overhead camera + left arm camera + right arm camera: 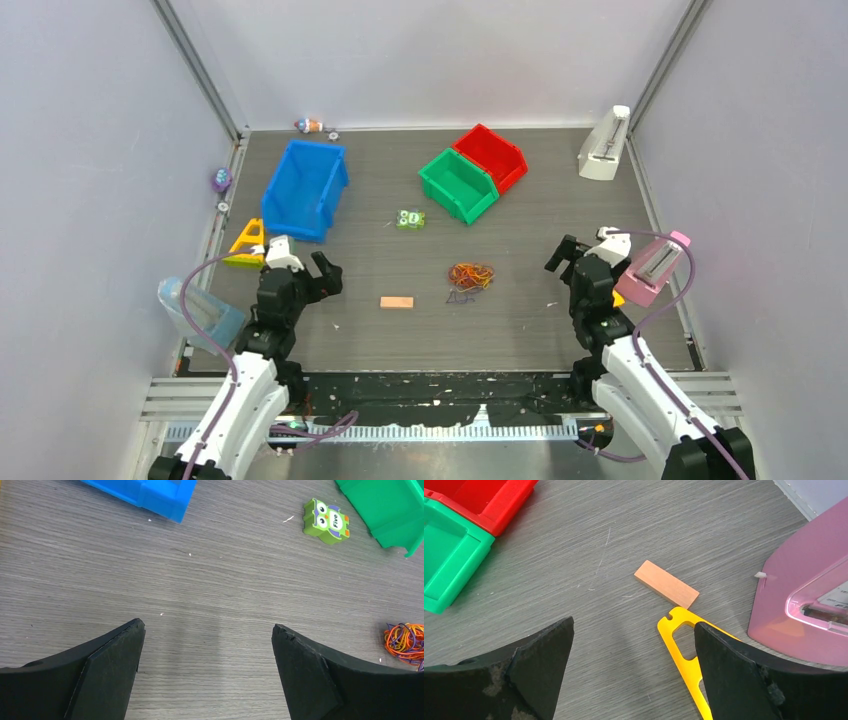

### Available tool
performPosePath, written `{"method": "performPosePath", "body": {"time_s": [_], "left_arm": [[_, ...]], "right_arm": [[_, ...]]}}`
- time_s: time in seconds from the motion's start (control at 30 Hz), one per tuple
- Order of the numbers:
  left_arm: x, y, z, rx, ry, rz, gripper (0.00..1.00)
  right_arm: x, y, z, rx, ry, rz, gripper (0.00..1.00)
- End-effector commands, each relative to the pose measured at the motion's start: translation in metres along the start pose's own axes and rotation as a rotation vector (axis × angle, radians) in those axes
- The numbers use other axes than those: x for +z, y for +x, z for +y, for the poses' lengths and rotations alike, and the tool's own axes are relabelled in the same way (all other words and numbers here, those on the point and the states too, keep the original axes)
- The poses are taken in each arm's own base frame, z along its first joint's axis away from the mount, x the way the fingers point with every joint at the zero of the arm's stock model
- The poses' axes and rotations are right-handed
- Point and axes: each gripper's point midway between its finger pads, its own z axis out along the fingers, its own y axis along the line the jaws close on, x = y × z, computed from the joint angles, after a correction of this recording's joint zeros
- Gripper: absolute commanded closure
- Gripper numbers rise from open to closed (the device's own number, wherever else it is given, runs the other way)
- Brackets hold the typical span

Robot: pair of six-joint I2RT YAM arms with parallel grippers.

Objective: Untangle the cables

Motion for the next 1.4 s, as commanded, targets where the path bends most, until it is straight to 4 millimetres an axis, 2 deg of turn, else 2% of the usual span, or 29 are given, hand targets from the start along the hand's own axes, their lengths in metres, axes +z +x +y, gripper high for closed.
{"method": "performPosePath", "body": {"time_s": [0.0, 0.03, 0.1, 0.17, 0.23, 0.27, 0.37, 0.4, 0.43, 0.47, 0.5, 0.53, 0.57, 0.6, 0.63, 0.67, 0.7, 0.73, 0.77, 0.9, 0.97, 1.03, 1.07, 1.1, 1.17, 1.2, 1.23, 1.37], "left_arm": [[-0.002, -0.021, -0.013, 0.007, 0.056, -0.076, 0.00], [-0.003, -0.020, -0.013, 0.007, 0.060, -0.076, 0.00], [-0.003, -0.020, -0.015, 0.009, 0.072, -0.075, 0.00], [-0.005, -0.021, -0.028, 0.021, 0.146, -0.071, 0.00], [-0.008, -0.021, -0.046, 0.037, 0.250, -0.082, 0.00], [-0.011, -0.021, -0.054, 0.048, 0.304, -0.090, 0.01], [-0.021, -0.019, -0.077, 0.087, 0.450, -0.109, 0.00], [-0.024, -0.019, -0.085, 0.098, 0.493, -0.121, 0.00], [-0.026, -0.017, -0.090, 0.109, 0.520, -0.128, 0.01], [-0.029, -0.016, -0.094, 0.120, 0.537, -0.133, 0.00], [-0.031, -0.015, -0.098, 0.130, 0.553, -0.137, 0.01], [-0.033, -0.013, -0.103, 0.143, 0.575, -0.136, 0.00], [-0.034, -0.012, -0.109, 0.153, 0.598, -0.135, 0.00], [-0.036, -0.010, -0.115, 0.166, 0.618, -0.130, 0.00], [-0.036, -0.005, -0.120, 0.177, 0.635, -0.108, 0.01], [-0.035, -0.002, -0.124, 0.186, 0.648, -0.095, 0.00], [-0.034, 0.002, -0.127, 0.192, 0.659, -0.072, 0.00], [-0.033, 0.004, -0.130, 0.199, 0.669, -0.049, 0.00], [-0.032, 0.007, -0.133, 0.204, 0.679, -0.029, 0.00], [-0.029, 0.016, -0.144, 0.225, 0.715, 0.037, 0.01], [-0.028, 0.019, -0.148, 0.233, 0.726, 0.061, 0.01], [-0.026, 0.023, -0.150, 0.241, 0.725, 0.082, 0.01], [-0.025, 0.025, -0.151, 0.243, 0.725, 0.093, 0.01], [-0.024, 0.024, -0.154, 0.245, 0.732, 0.099, 0.01], [-0.020, 0.024, -0.161, 0.250, 0.734, 0.115, 0.01], [-0.017, 0.027, -0.165, 0.252, 0.738, 0.142, 0.02], [-0.016, 0.028, -0.173, 0.257, 0.752, 0.163, 0.02], [-0.005, 0.028, -0.201, 0.272, 0.779, 0.225, 0.04]], "right_arm": [[-0.001, -0.025, 0.008, 0.062, -0.007, -0.044, 0.05], [-0.003, -0.028, 0.006, 0.081, 0.004, -0.048, 0.05], [-0.012, -0.018, -0.007, 0.097, 0.070, 0.021, 0.05], [-0.019, -0.027, 0.006, 0.106, 0.000, 0.035, 0.05], [-0.026, -0.027, 0.028, 0.082, -0.135, 0.078, 0.05], [-0.031, -0.026, 0.046, 0.075, -0.227, 0.117, 0.05], [-0.039, -0.018, 0.078, 0.013, -0.399, 0.214, 0.03], [-0.043, -0.003, 0.093, -0.002, -0.482, 0.289, 0.02], [-0.045, -0.002, 0.104, -0.018, -0.536, 0.298, 0.01], [-0.051, 0.015, 0.118, -0.040, -0.613, 0.377, 0.01], [-0.053, 0.014, 0.130, -0.059, -0.659, 0.389, 0.01], [-0.060, 0.032, 0.143, -0.100, -0.708, 0.463, 0.04], [-0.059, 0.030, 0.150, -0.134, -0.711, 0.465, 0.06], [-0.065, 0.047, 0.161, -0.188, -0.731, 0.520, 0.07], [-0.063, 0.045, 0.168, -0.218, -0.729, 0.513, 0.08], [-0.065, 0.059, 0.174, -0.254, -0.733, 0.553, 0.09], [-0.063, 0.058, 0.181, -0.262, -0.731, 0.549, 0.10], [-0.063, 0.070, 0.185, -0.283, -0.734, 0.582, 0.14], [-0.061, 0.070, 0.190, -0.281, -0.734, 0.585, 0.15], [-0.057, 0.096, 0.198, -0.301, -0.732, 0.651, 0.22], [-0.057, 0.106, 0.201, -0.310, -0.742, 0.676, 0.28], [-0.056, 0.113, 0.201, -0.322, -0.741, 0.695, 0.44], [-0.056, 0.114, 0.202, -0.324, -0.744, 0.695, 0.48], [-0.056, 0.117, 0.201, -0.327, -0.745, 0.698, 0.59], [-0.055, 0.116, 0.204, -0.328, -0.759, 0.684, 0.74], [-0.054, 0.114, 0.206, -0.329, -0.766, 0.671, 0.79], [-0.054, 0.111, 0.208, -0.328, -0.773, 0.656, 0.90], [-0.052, 0.099, 0.220, -0.320, -0.842, 0.565, 0.95]]}}
